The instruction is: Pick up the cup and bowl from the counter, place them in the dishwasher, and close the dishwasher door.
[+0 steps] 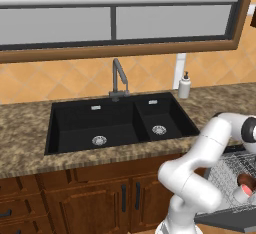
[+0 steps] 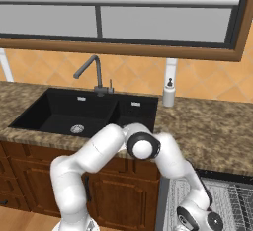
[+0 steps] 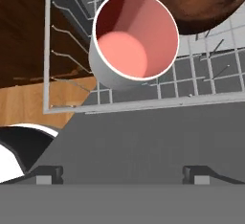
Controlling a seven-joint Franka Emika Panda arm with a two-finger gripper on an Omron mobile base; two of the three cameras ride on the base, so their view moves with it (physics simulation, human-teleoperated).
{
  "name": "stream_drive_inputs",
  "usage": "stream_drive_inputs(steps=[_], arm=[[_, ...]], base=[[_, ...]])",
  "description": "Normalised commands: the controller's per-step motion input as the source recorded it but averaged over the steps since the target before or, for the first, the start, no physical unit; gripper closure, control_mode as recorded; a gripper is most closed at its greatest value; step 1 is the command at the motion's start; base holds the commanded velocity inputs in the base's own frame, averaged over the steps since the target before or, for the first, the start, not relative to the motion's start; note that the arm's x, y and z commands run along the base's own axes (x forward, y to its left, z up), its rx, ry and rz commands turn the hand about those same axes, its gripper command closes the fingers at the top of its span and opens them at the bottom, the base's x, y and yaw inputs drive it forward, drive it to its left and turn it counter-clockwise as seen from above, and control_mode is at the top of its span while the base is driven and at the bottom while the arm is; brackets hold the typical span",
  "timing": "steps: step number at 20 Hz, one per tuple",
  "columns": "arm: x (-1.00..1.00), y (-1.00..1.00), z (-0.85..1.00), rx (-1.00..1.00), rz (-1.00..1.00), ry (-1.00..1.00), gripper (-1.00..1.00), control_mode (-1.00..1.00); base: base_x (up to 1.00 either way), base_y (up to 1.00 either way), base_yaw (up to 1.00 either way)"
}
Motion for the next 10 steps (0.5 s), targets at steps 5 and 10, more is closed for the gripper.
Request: stream_drive_inputs(steps=[5,10], arm=[[0.19,0.0,-0.4,0.0,0.0,-0.02,-1.0,-1.0],[0.16,0.0,-0.24,-0.03,0.0,-0.03,-1.0,-1.0]], base=[[0.0,0.0,0.0],[0.0,0.0,0.0]])
